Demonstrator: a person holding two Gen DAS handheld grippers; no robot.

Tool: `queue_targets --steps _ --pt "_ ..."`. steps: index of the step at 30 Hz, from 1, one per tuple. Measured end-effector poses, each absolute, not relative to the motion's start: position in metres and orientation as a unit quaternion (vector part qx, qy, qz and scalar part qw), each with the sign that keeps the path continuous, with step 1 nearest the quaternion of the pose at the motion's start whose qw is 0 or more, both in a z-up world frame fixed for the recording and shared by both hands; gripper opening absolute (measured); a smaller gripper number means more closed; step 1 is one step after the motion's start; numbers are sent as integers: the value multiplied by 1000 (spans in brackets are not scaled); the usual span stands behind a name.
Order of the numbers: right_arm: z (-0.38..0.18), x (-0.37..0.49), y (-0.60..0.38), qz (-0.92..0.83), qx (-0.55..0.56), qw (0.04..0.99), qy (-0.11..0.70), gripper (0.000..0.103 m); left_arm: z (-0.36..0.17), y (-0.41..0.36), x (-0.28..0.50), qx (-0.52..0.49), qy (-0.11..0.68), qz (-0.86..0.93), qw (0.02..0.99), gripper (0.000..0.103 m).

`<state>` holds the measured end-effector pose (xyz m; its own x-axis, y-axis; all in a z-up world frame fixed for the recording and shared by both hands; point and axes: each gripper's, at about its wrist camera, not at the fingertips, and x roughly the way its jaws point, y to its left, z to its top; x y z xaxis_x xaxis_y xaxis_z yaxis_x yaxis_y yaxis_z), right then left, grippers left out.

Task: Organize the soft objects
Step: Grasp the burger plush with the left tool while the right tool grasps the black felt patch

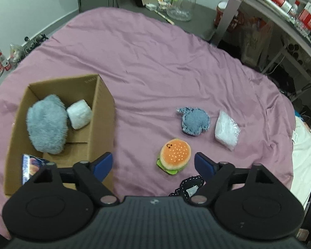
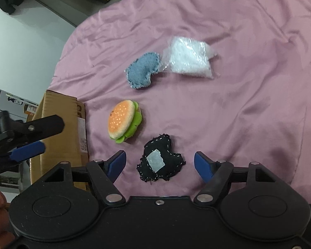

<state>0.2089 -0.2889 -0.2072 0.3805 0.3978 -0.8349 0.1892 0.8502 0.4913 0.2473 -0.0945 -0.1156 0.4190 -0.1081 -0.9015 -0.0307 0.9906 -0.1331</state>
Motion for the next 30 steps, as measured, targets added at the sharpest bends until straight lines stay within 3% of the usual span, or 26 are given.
queue_targets --steps 4,8,15,16,17,18,21,30 --pt "-218 217 -288 68 268 776 567 71 -131 -99 258 -69 554 -23 830 76" --pt "-233 226 -288 68 276 758 587 59 -143 -104 268 -67 566 -28 821 76" --pt "-241 233 -279 75 254 756 598 57 -166 -113 281 -64 587 -37 806 76" --pt "-241 233 -278 77 247 758 599 55 -169 -115 283 -62 590 -39 804 76" --pt "-241 233 -277 78 239 760 599 42 -172 -117 285 -61 593 -40 802 76" --pt "-241 234 -276 75 232 762 599 36 -175 -119 287 -60 595 -42 800 76" --pt "-242 235 -281 74 247 760 596 32 -184 -124 291 -59 602 -47 795 76" --pt "-249 234 -304 66 326 742 582 28 -204 -140 298 -50 617 -60 783 76"
